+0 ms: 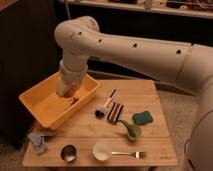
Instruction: Place apple in table surface
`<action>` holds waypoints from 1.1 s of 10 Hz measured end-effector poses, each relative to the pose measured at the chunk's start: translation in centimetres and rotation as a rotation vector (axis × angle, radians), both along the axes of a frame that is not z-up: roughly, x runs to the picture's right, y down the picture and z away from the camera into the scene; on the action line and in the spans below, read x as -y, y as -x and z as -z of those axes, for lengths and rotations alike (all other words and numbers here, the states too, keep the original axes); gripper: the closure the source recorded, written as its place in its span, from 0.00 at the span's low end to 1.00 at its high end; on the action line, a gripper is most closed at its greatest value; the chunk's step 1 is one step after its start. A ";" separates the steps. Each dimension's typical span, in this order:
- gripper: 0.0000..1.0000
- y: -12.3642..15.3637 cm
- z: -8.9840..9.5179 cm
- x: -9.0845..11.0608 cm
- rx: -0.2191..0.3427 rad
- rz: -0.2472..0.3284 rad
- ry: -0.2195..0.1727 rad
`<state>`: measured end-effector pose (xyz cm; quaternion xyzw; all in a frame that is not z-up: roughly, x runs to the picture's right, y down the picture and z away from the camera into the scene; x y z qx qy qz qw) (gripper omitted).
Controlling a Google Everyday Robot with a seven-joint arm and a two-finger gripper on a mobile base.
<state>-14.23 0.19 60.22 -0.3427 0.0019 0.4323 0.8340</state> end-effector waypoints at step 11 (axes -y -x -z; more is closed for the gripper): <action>1.00 -5.6 -19.5 -15.9 -0.248 0.004 0.268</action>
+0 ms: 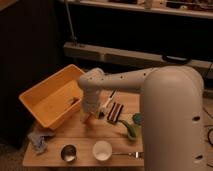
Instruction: Place apple in table surface
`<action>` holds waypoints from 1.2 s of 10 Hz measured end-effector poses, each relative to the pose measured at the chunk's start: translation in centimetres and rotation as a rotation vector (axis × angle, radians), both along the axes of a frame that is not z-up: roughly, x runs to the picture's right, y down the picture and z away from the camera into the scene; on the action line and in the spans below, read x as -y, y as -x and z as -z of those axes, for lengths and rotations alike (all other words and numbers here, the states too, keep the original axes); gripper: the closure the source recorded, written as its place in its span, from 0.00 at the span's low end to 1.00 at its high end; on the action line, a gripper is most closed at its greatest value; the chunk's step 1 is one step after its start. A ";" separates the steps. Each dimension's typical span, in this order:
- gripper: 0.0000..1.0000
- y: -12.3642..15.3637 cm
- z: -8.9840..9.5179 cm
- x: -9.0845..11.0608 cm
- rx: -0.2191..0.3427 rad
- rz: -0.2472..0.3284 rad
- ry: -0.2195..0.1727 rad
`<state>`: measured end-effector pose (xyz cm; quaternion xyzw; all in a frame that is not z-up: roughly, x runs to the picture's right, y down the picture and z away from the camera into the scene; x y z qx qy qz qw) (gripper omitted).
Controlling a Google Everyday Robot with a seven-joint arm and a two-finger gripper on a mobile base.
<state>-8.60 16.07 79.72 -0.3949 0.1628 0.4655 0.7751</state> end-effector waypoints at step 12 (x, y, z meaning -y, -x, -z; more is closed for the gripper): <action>0.20 -0.4 1.2 0.0 -0.010 0.013 0.054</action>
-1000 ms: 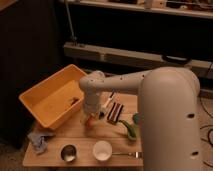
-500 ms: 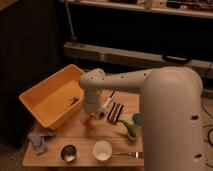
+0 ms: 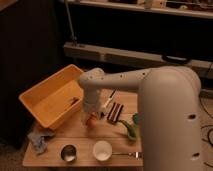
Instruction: Place apple in table surface
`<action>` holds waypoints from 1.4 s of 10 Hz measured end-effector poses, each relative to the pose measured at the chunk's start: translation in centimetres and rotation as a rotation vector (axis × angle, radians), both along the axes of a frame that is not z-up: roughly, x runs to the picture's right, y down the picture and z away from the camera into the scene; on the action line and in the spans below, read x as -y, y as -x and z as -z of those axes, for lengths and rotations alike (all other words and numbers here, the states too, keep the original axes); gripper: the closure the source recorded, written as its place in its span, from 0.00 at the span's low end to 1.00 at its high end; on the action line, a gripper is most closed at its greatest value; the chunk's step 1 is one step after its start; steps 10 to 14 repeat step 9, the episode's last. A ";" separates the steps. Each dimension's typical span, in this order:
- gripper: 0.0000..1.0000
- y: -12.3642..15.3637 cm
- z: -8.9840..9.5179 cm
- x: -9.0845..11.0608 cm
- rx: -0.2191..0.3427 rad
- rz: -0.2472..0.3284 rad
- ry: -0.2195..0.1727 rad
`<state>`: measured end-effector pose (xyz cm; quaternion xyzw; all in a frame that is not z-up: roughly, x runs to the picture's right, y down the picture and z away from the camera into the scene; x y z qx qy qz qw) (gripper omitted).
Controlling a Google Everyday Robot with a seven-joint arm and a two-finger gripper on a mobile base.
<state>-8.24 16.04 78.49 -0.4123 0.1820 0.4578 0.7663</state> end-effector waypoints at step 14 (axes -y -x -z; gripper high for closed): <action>0.20 -0.3 0.0 0.3 0.052 -0.082 0.017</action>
